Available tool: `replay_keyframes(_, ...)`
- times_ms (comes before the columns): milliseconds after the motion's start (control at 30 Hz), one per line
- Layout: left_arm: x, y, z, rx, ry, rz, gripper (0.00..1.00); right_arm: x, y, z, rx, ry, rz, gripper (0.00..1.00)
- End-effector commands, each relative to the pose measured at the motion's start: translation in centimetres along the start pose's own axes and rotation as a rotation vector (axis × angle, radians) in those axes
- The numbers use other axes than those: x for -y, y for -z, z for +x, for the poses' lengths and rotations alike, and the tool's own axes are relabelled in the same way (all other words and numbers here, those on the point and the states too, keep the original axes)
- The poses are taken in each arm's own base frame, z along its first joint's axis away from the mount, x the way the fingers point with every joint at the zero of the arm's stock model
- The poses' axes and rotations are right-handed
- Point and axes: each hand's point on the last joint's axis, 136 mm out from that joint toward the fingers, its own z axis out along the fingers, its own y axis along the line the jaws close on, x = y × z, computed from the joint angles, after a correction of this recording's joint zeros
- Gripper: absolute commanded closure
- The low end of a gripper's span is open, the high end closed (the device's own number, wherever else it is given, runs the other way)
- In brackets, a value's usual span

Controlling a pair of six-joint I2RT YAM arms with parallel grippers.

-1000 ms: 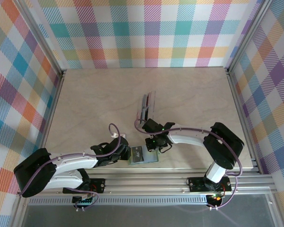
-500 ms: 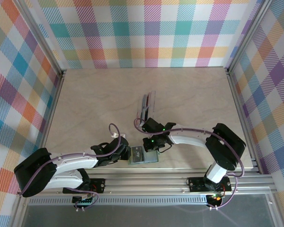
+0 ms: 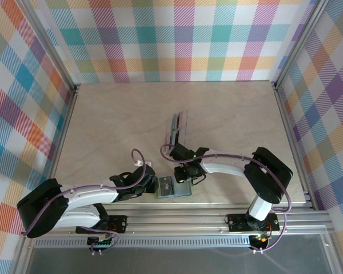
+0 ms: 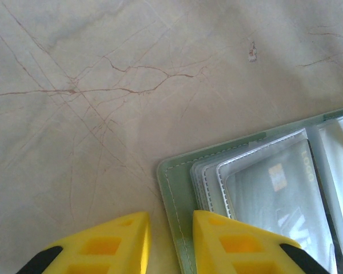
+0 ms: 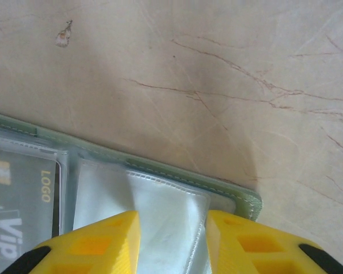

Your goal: Put the credit cards into the card holder

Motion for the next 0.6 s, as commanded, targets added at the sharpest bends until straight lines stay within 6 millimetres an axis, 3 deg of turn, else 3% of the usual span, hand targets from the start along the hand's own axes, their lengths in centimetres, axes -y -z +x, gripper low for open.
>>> replay_keyframes(0,-0.6,-0.6,2.1,-0.079,-0.011,-0.01,0.73,0.9,-1.0,1.2,-0.042,0.015,0.075,0.63)
replay_keyframes(100,-0.7,-0.8,2.3,-0.086,-0.011,-0.014,0.73,0.5,-1.4,1.6,-0.051,0.027,0.075,0.68)
replay_keyframes(333,-0.7,-0.9,2.4,-0.088,-0.011,-0.013,0.73,-0.2,-1.2,1.5,-0.043,0.035,0.044,1.0)
replay_keyframes(567,-0.9,-0.9,2.5,-0.092,-0.009,-0.018,0.73,-1.4,0.8,0.1,0.014,0.05,-0.004,1.0)
